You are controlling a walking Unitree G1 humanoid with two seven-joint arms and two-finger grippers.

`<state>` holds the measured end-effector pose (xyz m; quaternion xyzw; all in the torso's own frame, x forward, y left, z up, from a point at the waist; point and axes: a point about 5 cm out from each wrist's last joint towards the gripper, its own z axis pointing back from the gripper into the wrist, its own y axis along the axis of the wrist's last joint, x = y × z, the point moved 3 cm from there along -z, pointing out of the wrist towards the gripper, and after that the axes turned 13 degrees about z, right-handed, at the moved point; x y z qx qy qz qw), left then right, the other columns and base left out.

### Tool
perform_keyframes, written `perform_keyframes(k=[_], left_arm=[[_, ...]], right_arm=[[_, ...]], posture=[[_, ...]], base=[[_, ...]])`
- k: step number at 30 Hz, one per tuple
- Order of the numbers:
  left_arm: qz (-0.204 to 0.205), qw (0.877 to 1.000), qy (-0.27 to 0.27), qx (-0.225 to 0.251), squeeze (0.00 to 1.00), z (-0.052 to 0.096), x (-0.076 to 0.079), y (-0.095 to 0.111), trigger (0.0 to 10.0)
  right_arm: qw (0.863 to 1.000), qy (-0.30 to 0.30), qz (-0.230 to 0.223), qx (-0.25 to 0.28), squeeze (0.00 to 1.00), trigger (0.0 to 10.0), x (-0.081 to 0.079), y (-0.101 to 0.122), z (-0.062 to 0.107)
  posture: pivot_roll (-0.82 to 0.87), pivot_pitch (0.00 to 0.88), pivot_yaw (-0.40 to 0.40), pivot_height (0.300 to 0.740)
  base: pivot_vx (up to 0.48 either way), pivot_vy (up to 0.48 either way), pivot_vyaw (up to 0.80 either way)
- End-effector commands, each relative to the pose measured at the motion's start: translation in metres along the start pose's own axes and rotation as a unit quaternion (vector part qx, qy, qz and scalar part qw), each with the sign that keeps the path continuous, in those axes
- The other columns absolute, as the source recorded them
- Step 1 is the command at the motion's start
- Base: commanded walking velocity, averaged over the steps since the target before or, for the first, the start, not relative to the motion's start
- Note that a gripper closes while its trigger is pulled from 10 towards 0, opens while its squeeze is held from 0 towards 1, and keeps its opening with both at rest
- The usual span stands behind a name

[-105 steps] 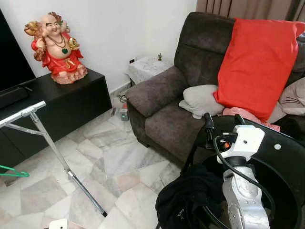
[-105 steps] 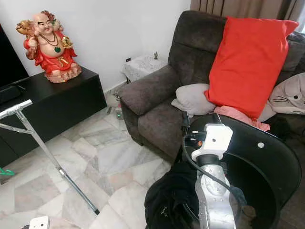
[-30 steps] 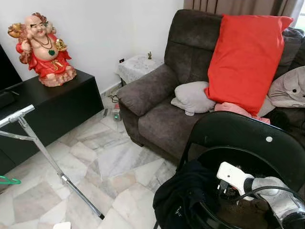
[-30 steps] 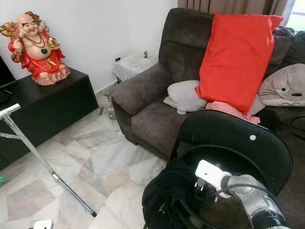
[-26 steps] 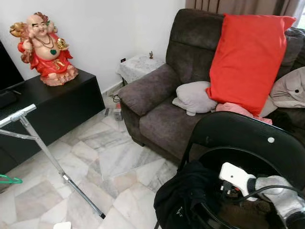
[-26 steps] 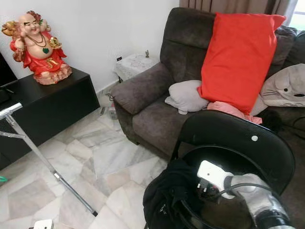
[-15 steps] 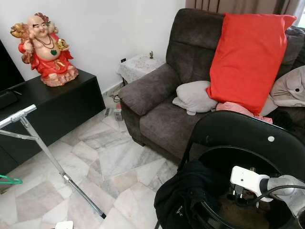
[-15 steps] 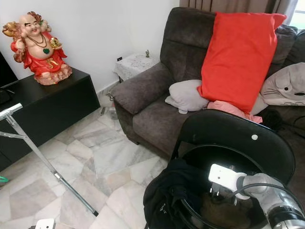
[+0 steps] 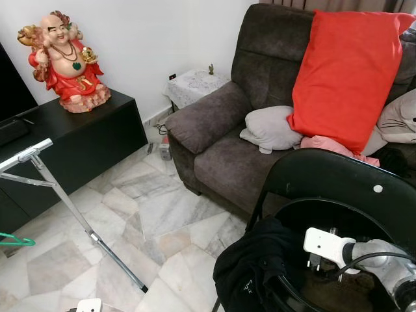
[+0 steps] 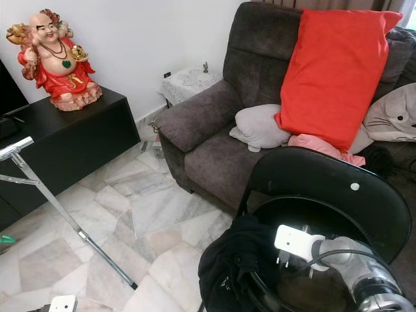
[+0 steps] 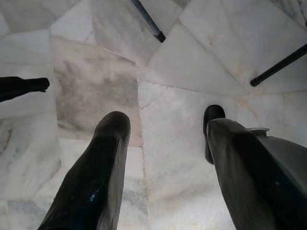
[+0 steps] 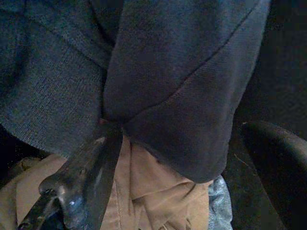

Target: Hang hanger

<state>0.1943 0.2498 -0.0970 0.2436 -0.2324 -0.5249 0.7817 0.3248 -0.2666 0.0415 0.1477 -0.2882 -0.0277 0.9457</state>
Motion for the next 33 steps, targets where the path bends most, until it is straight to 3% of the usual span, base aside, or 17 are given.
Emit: perform_keyframes(k=[1, 5, 6, 7, 8, 10, 11, 12, 33], left_arm=[[-0.010, 1.000, 0.011, -0.008, 0.00, 0.0023, -0.0102, -0.0027, 10.0], [-0.011, 1.000, 0.012, -0.008, 0.00, 0.0027, -0.0118, -0.0032, 10.0], [-0.011, 1.000, 0.012, -0.008, 0.00, 0.0028, -0.0121, -0.0033, 10.0], [-0.011, 1.000, 0.012, -0.008, 0.00, 0.0028, -0.0121, -0.0033, 10.0], [-0.013, 1.000, 0.012, -0.008, 0.00, 0.0030, -0.0127, -0.0036, 10.0], [-0.013, 1.000, 0.012, -0.009, 0.00, 0.0031, -0.0130, -0.0037, 10.0], [-0.014, 1.000, 0.012, -0.009, 0.00, 0.0032, -0.0130, -0.0037, 10.0], [-0.014, 1.000, 0.012, -0.009, 0.00, 0.0032, -0.0132, -0.0037, 10.0], [-0.017, 1.000, 0.014, -0.009, 0.00, 0.0034, -0.0139, -0.0042, 10.0]], right_arm=[[1.000, -0.007, 0.000, 0.003, 0.00, 10.0, 0.0021, 0.0049, -0.0033], [1.000, -0.009, -0.006, 0.011, 0.00, 10.0, 0.0008, 0.0082, -0.0060], [1.000, -0.011, -0.006, 0.010, 0.00, 8.3, 0.0010, 0.0088, -0.0066], [1.000, -0.011, -0.006, 0.010, 0.00, 8.3, 0.0010, 0.0088, -0.0066], [1.000, -0.017, -0.003, 0.007, 0.00, 1.7, 0.0012, 0.0094, -0.0081], [1.000, -0.023, 0.000, 0.003, 0.00, 1.8, 0.0014, 0.0094, -0.0090], [1.000, -0.024, 0.000, 0.002, 0.00, 0.3, 0.0013, 0.0095, -0.0094], [1.000, -0.027, 0.001, -0.001, 0.00, 0.0, 0.0015, 0.0093, -0.0098], [0.999, -0.048, 0.009, -0.016, 0.00, 0.0, 0.0033, 0.0095, -0.0130]], posture=[[0.04, 0.055, 0.138, 0.740], [0.04, 0.056, 0.140, 0.740], [0.04, 0.057, 0.141, 0.740], [0.04, 0.057, 0.141, 0.740], [0.05, 0.057, 0.142, 0.740], [0.05, 0.057, 0.142, 0.740], [0.05, 0.058, 0.143, 0.740], [0.05, 0.060, 0.144, 0.740], [0.05, 0.061, 0.144, 0.740]], base=[[0.000, 0.000, 0.00], [0.000, 0.000, 0.00], [0.000, 0.000, 0.00], [0.000, 0.000, 0.00], [0.000, 0.000, 0.00], [0.000, 0.000, 0.00], [0.000, 0.000, 0.00], [0.000, 0.000, 0.00], [0.000, 0.000, 0.00]])
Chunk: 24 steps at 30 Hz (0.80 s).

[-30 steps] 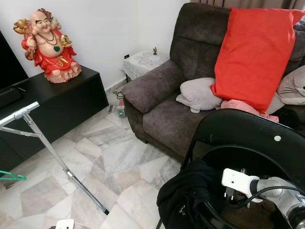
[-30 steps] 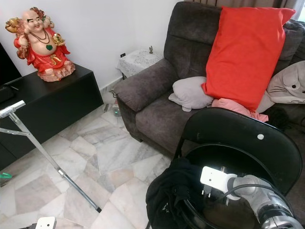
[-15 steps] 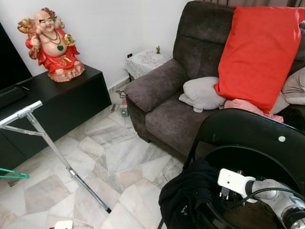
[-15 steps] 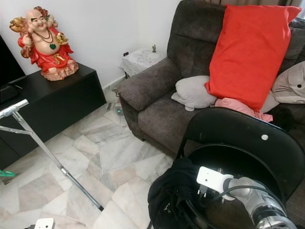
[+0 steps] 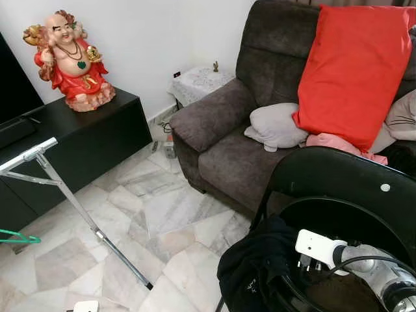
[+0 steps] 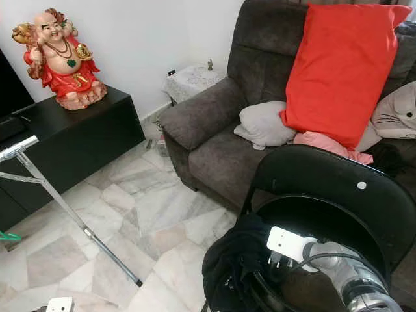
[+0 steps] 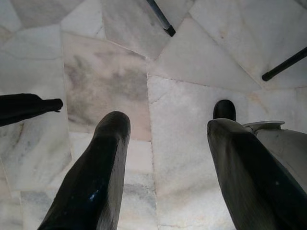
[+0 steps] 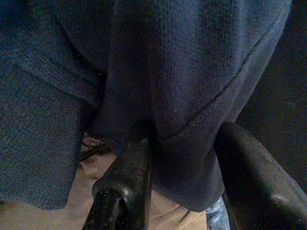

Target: Hang hanger

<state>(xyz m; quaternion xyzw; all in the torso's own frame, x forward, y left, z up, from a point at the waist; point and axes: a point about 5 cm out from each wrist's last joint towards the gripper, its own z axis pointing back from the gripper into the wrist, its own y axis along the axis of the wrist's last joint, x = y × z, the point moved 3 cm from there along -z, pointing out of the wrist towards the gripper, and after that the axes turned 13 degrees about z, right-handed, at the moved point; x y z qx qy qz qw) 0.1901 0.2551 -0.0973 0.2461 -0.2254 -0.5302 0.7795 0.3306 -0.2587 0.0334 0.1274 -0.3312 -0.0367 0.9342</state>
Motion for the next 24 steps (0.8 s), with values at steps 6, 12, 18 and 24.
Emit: perform_keyframes(k=[6, 12, 18, 24], left_arm=[[-0.009, 1.000, 0.010, -0.006, 0.00, 0.002, -0.007, -0.003, 10.0], [-0.007, 1.000, 0.009, -0.007, 0.00, 0.001, -0.006, -0.003, 10.0], [-0.005, 1.000, 0.009, -0.007, 0.00, 0.001, -0.005, -0.003, 10.0], [-0.002, 1.000, 0.010, -0.007, 0.00, 0.001, -0.004, -0.003, 10.0]], right_arm=[[1.000, -0.005, 0.009, 0.003, 0.00, 0.0, 0.004, 0.006, -0.002], [1.000, -0.010, 0.003, 0.004, 0.00, 0.0, 0.005, 0.006, -0.002], [1.000, -0.014, 0.011, 0.007, 0.00, 0.0, 0.007, 0.007, -0.002], [0.989, -0.147, -0.023, -0.006, 0.00, 0.0, 0.055, 0.007, 0.012]], posture=[[0.05, 0.060, 0.143, 0.740], [0.05, 0.057, 0.141, 0.740], [0.05, 0.055, 0.139, 0.740], [0.03, 0.052, 0.135, 0.740]], base=[[0.000, 0.000, 0.00], [0.000, 0.000, 0.00], [0.000, 0.000, 0.00], [0.000, 0.000, 0.00]])
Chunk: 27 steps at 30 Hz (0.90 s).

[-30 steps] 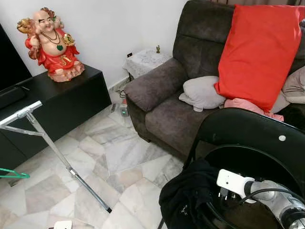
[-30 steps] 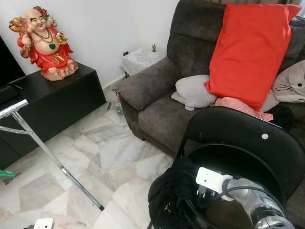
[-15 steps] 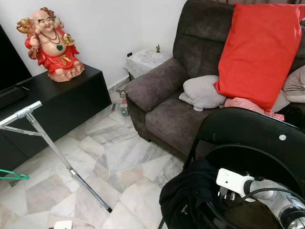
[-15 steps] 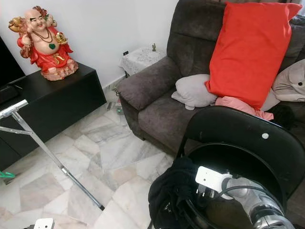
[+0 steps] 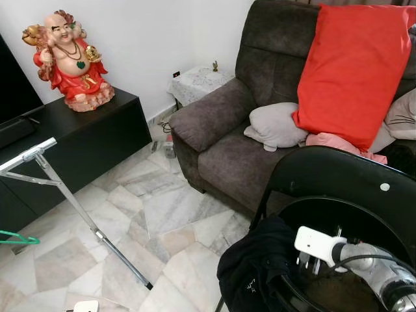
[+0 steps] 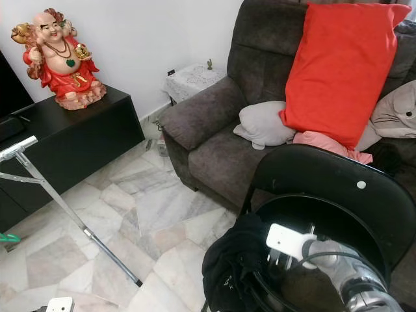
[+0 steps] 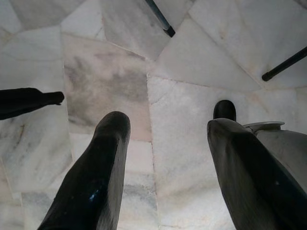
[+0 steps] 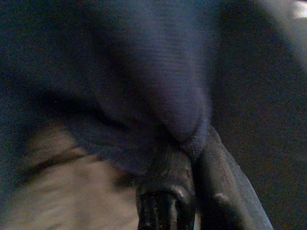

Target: Hang hanger

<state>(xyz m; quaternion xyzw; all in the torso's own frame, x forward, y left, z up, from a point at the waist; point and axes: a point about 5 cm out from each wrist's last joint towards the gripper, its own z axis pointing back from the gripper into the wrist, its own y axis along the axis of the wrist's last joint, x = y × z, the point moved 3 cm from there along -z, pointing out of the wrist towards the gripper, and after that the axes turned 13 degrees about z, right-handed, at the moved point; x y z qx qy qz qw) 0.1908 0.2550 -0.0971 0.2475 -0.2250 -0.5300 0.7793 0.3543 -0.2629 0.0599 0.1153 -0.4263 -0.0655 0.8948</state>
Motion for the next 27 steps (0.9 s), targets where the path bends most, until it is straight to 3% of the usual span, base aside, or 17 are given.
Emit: perform_keyframes(k=[1, 5, 6, 9, 10, 11, 14, 17, 18, 21, 24, 26, 27], left_arm=[[-0.001, 1.000, 0.009, -0.007, 0.00, 0.001, -0.004, -0.004, 10.0], [-0.003, 1.000, 0.008, -0.007, 0.00, 0.001, -0.003, -0.003, 10.0], [-0.004, 1.000, 0.007, -0.006, 0.00, 0.000, -0.002, -0.002, 10.0], [-0.005, 1.000, 0.006, -0.005, 0.00, 0.000, -0.001, -0.002, 10.0], [-0.005, 1.000, 0.006, -0.005, 0.00, 0.000, -0.001, -0.002, 10.0], [-0.006, 1.000, 0.005, -0.004, 0.00, 0.000, 0.000, -0.001, 10.0], [-0.009, 1.000, 0.003, 0.002, 0.00, -0.001, 0.001, 0.003, 10.0], [-0.013, 1.000, 0.003, 0.024, 0.00, -0.003, 0.001, 0.018, 10.0], [-0.019, 0.999, -0.001, 0.047, 0.00, -0.004, 0.001, 0.033, 10.0], [-0.025, 0.996, -0.008, 0.088, 0.00, -0.004, 0.000, 0.059, 10.0], [-0.038, 0.983, -0.038, 0.176, 0.00, 0.002, 0.005, 0.119, 10.0], [-0.041, 0.978, -0.059, 0.198, 0.00, 0.004, 0.012, 0.135, 10.0], [-0.051, 0.970, -0.085, 0.220, 0.00, 0.007, 0.023, 0.152, 10.0]], right_arm=[[0.995, -0.091, -0.036, 0.009, 0.00, 0.0, 0.038, 0.007, 0.004], [0.979, -0.189, -0.069, 0.040, 0.00, 0.0, 0.073, 0.021, 0.011], [0.959, -0.251, -0.104, 0.085, 0.00, 0.0, 0.097, 0.037, 0.019], [0.937, -0.297, -0.125, 0.133, 0.00, 0.0, 0.116, 0.054, 0.029], [0.937, -0.297, -0.125, 0.133, 0.00, 0.0, 0.116, 0.054, 0.029], [0.922, -0.323, -0.133, 0.168, 0.00, 0.0, 0.128, 0.069, 0.036], [0.898, -0.349, -0.146, 0.222, 0.00, 0.0, 0.141, 0.093, 0.046], [0.891, -0.339, -0.127, 0.274, 0.00, 0.0, 0.140, 0.124, 0.049], [0.890, -0.330, -0.120, 0.291, 0.00, 0.0, 0.137, 0.137, 0.049], [0.888, -0.324, -0.122, 0.303, 0.00, 0.0, 0.135, 0.144, 0.050], [0.877, -0.298, -0.113, 0.361, 0.00, 0.0, 0.131, 0.168, 0.062], [0.873, -0.279, -0.095, 0.388, 0.00, 0.0, 0.126, 0.178, 0.067], [0.871, -0.259, -0.089, 0.409, 0.00, 0.0, 0.119, 0.187, 0.068]], posture=[[0.03, 0.050, 0.137, 0.740], [0.03, 0.048, 0.136, 0.740], [0.02, 0.043, 0.137, 0.740], [0.02, 0.039, 0.136, 0.740], [0.02, 0.039, 0.136, 0.740], [0.01, 0.030, 0.135, 0.740], [0.01, 0.023, 0.134, 0.740], [0.01, 0.015, 0.133, 0.740], [0.02, 0.010, 0.131, 0.740], [0.02, 0.007, 0.128, 0.740], [0.02, 0.005, 0.126, 0.740], [0.01, 0.006, 0.123, 0.740], [0.02, 0.005, 0.120, 0.740]], base=[[0.000, 0.000, 0.00], [0.000, 0.000, 0.00], [0.000, 0.000, 0.00], [0.000, 0.000, 0.00], [0.000, 0.000, 0.00], [0.000, 0.000, 0.00], [0.000, 0.000, 0.00], [0.000, 0.000, 0.00], [0.000, 0.000, 0.00], [0.000, 0.000, 0.00], [0.000, 0.000, 0.00], [0.000, 0.000, 0.00], [0.000, 0.000, 0.00]])
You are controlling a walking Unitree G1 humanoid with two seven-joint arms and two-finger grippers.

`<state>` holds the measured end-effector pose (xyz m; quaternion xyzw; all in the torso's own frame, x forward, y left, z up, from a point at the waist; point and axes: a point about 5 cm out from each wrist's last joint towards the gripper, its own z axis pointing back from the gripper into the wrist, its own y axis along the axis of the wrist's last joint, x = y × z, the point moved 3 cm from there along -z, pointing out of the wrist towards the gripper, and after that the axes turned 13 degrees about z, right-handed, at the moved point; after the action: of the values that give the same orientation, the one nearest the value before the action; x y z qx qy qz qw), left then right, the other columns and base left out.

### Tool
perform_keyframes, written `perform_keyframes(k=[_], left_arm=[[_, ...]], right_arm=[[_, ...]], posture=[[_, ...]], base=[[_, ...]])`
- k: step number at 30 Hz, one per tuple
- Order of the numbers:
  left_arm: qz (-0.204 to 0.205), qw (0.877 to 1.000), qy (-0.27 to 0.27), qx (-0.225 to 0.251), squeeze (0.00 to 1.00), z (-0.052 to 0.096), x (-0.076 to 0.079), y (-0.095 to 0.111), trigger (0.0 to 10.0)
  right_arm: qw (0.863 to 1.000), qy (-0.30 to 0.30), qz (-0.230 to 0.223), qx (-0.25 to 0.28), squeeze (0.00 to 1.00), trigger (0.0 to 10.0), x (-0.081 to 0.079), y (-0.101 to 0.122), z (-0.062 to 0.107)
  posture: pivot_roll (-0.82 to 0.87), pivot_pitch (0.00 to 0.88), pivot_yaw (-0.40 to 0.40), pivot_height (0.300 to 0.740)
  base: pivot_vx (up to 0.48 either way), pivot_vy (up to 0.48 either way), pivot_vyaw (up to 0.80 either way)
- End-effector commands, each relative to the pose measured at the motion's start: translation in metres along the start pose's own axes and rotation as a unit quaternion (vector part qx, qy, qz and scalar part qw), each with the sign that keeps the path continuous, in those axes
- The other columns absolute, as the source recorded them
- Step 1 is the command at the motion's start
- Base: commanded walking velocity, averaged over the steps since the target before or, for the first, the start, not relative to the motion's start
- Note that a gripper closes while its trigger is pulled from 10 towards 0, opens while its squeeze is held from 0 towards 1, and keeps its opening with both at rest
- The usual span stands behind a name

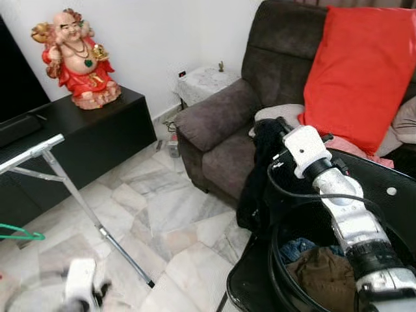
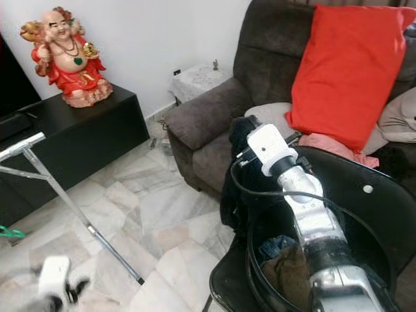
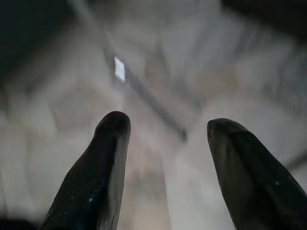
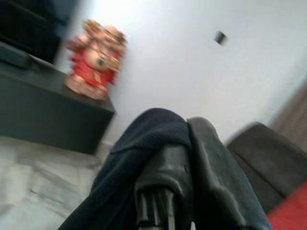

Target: Hang hanger

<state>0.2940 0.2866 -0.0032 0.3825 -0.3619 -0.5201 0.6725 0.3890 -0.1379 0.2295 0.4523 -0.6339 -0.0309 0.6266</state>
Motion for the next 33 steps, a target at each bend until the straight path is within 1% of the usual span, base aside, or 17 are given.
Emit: perform_keyframes(k=[1, 5, 6, 8, 9, 11, 12, 14, 15, 16, 19, 24, 26, 28, 30, 32, 33], left_arm=[[-0.001, 0.999, -0.028, 0.016, 0.00, -0.003, 0.008, 0.011, 10.0], [-0.010, 0.992, -0.107, 0.058, 0.00, -0.011, 0.040, 0.043, 10.0], [-0.017, 0.989, -0.133, 0.068, 0.00, -0.011, 0.050, 0.051, 10.0], [-0.031, 0.973, -0.212, 0.087, 0.00, -0.010, 0.084, 0.071, 10.0], [-0.031, 0.973, -0.212, 0.087, 0.00, -0.010, 0.084, 0.071, 10.0], [-0.030, 0.960, -0.261, 0.096, 0.00, -0.006, 0.105, 0.082, 10.0], [-0.030, 0.960, -0.261, 0.096, 0.00, -0.006, 0.105, 0.082, 10.0], [-0.040, 0.936, -0.338, 0.086, 0.00, 0.005, 0.132, 0.088, 10.0], [-0.040, 0.936, -0.338, 0.086, 0.00, 0.005, 0.132, 0.088, 10.0], [-0.061, 0.913, -0.397, 0.070, 0.00, 0.016, 0.150, 0.088, 10.0], [-0.080, 0.889, -0.449, 0.053, 0.00, 0.028, 0.165, 0.089, 10.0], [-0.111, 0.855, -0.505, 0.028, 0.00, 0.041, 0.179, 0.089, 10.0], [-0.119, 0.848, -0.517, 0.018, 0.00, 0.044, 0.180, 0.090, 10.0], [-0.119, 0.846, -0.519, 0.015, 0.00, 0.044, 0.180, 0.090, 10.0], [-0.179, 0.843, -0.507, -0.024, 0.00, 0.045, 0.162, 0.082, 10.0], [-0.194, 0.840, -0.505, -0.037, 0.00, 0.046, 0.157, 0.079, 10.0], [-0.204, 0.834, -0.509, -0.048, 0.00, 0.048, 0.152, 0.078, 10.0]], right_arm=[[0.998, 0.021, -0.005, 0.051, 0.00, 0.0, -0.006, 0.022, -0.005], [0.996, 0.070, -0.023, 0.049, 0.00, 0.0, -0.026, 0.020, -0.004], [0.994, 0.095, -0.030, 0.050, 0.00, 0.0, -0.036, 0.020, -0.002], [0.977, 0.197, -0.035, 0.072, 0.00, 0.0, -0.070, 0.026, 0.011], [0.977, 0.197, -0.035, 0.072, 0.00, 0.0, -0.070, 0.026, 0.011], [0.966, 0.242, -0.053, 0.077, 0.00, 0.0, -0.085, 0.027, 0.020], [0.966, 0.242, -0.053, 0.077, 0.00, 0.0, -0.085, 0.027, 0.020], [0.953, 0.286, -0.063, 0.078, 0.00, 0.0, -0.095, 0.026, 0.031], [0.953, 0.286, -0.063, 0.078, 0.00, 0.0, -0.095, 0.026, 0.031], [0.943, 0.316, -0.066, 0.079, 0.00, 0.0, -0.102, 0.026, 0.039], [0.930, 0.350, -0.071, 0.089, 0.00, 0.0, -0.108, 0.030, 0.047], [0.916, 0.383, -0.073, 0.092, 0.00, 0.0, -0.115, 0.032, 0.053], [0.909, 0.399, -0.079, 0.092, 0.00, 0.0, -0.119, 0.032, 0.056], [0.908, 0.401, -0.080, 0.092, 0.00, 0.0, -0.119, 0.033, 0.057], [0.902, 0.418, -0.073, 0.085, 0.00, 0.0, -0.123, 0.030, 0.063], [0.901, 0.420, -0.073, 0.084, 0.00, 0.0, -0.123, 0.030, 0.064], [0.900, 0.423, -0.073, 0.083, 0.00, 0.0, -0.124, 0.029, 0.065]], posture=[[0.02, 0.005, 0.120, 0.740], [0.02, 0.010, 0.114, 0.740], [0.02, 0.015, 0.112, 0.740], [0.02, 0.023, 0.106, 0.740], [0.02, 0.023, 0.106, 0.740], [0.02, 0.027, 0.102, 0.740], [0.02, 0.027, 0.102, 0.740], [0.01, 0.033, 0.097, 0.740], [0.01, 0.033, 0.097, 0.740], [0.01, 0.039, 0.098, 0.740], [0.01, 0.041, 0.096, 0.740], [0.01, 0.045, 0.096, 0.740], [0.01, 0.048, 0.099, 0.740], [0.01, 0.048, 0.099, 0.740], [0.01, 0.054, 0.096, 0.740], [0.01, 0.054, 0.095, 0.740], [0.02, 0.054, 0.095, 0.740]], base=[[0.000, 0.000, 0.00], [0.000, 0.000, 0.00], [0.000, 0.000, 0.00], [0.000, 0.000, 0.00], [0.000, 0.000, 0.00], [0.000, 0.000, 0.00], [0.000, 0.000, 0.00], [0.000, 0.000, 0.00], [0.000, 0.000, 0.00], [0.000, 0.000, 0.00], [0.000, 0.000, 0.00], [0.000, 0.000, 0.00], [0.000, 0.000, 0.00], [0.000, 0.000, 0.00], [0.000, 0.000, 0.00], [0.000, 0.000, 0.00], [0.000, 0.000, 0.00]])
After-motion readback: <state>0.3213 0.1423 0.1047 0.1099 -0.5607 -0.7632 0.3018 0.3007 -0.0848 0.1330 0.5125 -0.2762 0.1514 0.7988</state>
